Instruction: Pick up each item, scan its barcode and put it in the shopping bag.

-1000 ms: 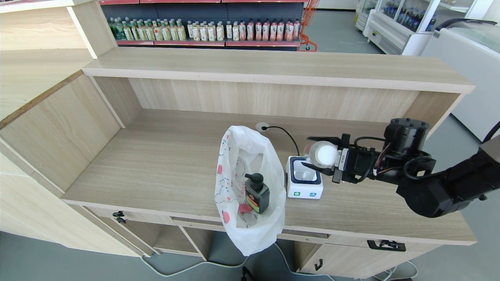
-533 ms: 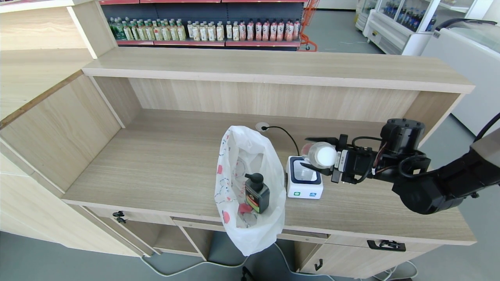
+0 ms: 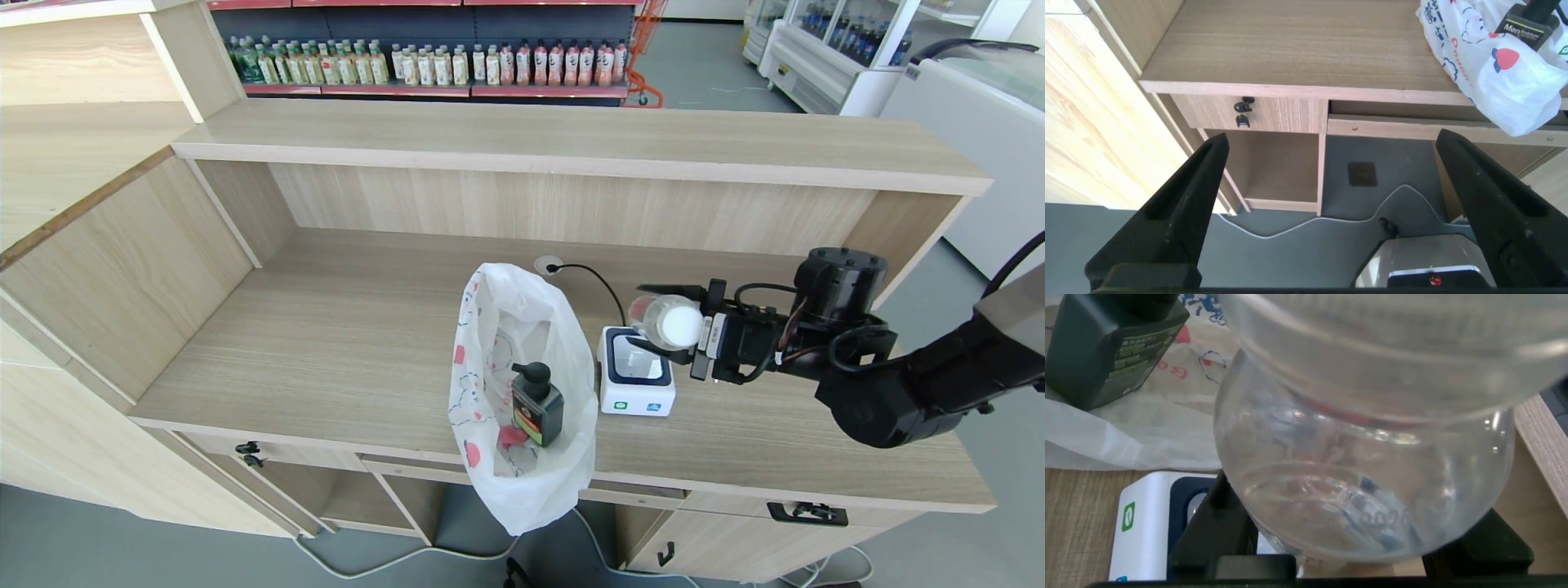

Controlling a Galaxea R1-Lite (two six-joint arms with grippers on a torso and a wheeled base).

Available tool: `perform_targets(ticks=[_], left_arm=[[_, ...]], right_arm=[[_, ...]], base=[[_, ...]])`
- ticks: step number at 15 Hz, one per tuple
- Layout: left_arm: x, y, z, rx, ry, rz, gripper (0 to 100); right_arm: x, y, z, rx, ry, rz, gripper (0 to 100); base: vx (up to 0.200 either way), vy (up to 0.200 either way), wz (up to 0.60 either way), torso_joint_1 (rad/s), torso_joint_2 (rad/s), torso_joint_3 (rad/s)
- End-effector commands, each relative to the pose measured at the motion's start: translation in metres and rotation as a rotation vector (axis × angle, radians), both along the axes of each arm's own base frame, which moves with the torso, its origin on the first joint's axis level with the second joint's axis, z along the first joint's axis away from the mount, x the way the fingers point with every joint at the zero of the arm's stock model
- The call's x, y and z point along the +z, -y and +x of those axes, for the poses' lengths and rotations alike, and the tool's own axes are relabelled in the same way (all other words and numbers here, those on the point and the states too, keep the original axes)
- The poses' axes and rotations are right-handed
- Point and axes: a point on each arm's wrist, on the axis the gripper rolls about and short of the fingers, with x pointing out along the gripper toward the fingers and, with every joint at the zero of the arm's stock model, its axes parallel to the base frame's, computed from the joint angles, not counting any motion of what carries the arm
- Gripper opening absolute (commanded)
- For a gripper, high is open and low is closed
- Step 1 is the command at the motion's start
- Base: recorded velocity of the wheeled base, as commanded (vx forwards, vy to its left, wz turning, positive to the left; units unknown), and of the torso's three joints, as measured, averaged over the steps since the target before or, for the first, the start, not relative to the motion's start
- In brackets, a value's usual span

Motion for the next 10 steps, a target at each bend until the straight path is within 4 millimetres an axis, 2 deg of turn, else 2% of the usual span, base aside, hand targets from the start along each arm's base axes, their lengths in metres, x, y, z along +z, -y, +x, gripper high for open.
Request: perform_targets(ticks=[1, 10], left_arm=[[0.0000, 0.0000, 0.0000, 0.000, 0.000, 0.001, 100], [0.0000, 0.0000, 0.0000, 0.000, 0.000, 0.001, 100]], right_arm=[[-0.0018, 0.0039, 0.0028, -0.013, -0.002, 0.000, 0], [-0.0079, 0.0079, 0.0067, -0.028, -0.018, -0.001, 0]], base=[[0.000, 0.000, 0.00, 0.000, 0.00, 0.000], [0.000, 0.000, 0.00, 0.000, 0.00, 0.000]])
